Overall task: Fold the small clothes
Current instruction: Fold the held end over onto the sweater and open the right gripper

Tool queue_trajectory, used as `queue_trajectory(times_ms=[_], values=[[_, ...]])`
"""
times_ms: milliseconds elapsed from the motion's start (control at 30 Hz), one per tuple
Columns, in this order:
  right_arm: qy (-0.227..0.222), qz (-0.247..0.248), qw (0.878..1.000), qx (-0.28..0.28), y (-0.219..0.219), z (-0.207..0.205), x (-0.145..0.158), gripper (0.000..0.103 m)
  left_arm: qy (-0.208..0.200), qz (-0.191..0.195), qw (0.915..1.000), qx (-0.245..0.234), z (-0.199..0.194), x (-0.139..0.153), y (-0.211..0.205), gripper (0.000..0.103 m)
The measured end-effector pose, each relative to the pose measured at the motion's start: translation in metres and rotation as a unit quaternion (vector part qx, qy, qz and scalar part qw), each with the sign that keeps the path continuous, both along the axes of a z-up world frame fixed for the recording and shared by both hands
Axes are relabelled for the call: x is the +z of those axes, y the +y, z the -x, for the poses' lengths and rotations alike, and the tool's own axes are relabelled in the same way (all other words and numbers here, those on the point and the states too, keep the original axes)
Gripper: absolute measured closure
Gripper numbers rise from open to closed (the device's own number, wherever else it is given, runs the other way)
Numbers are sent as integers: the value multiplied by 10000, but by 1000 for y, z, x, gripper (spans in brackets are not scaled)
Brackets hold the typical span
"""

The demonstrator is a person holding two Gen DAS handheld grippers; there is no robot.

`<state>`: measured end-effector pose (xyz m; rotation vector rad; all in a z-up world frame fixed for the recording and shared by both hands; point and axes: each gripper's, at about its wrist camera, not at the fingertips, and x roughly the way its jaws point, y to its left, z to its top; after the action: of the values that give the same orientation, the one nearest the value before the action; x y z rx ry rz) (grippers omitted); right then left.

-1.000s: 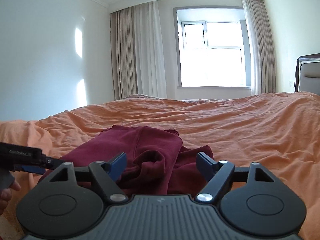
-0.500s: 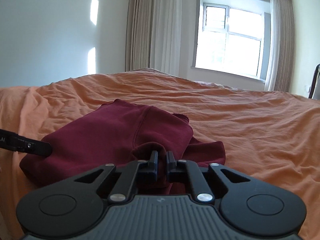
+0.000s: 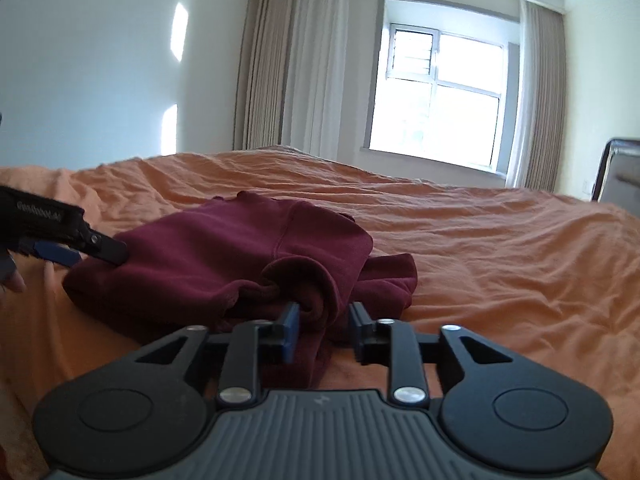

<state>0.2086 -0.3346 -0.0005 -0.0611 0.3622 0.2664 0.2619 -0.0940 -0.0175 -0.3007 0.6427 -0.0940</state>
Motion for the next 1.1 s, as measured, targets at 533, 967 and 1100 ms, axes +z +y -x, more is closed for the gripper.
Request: queue_trajectory(times_ms=[533, 967, 1100], values=[[1056, -3442, 9330, 6, -69, -8, -9, 17, 24, 97, 9999, 27, 3, -1, 5, 1], [1719, -4420, 8801, 209, -43, -54, -34, 12, 16, 77, 10000, 38, 6, -2, 6, 1], [1439, -4643, 8737, -212, -42, -71, -32, 12, 18, 73, 9999, 66, 6, -3, 5, 1]])
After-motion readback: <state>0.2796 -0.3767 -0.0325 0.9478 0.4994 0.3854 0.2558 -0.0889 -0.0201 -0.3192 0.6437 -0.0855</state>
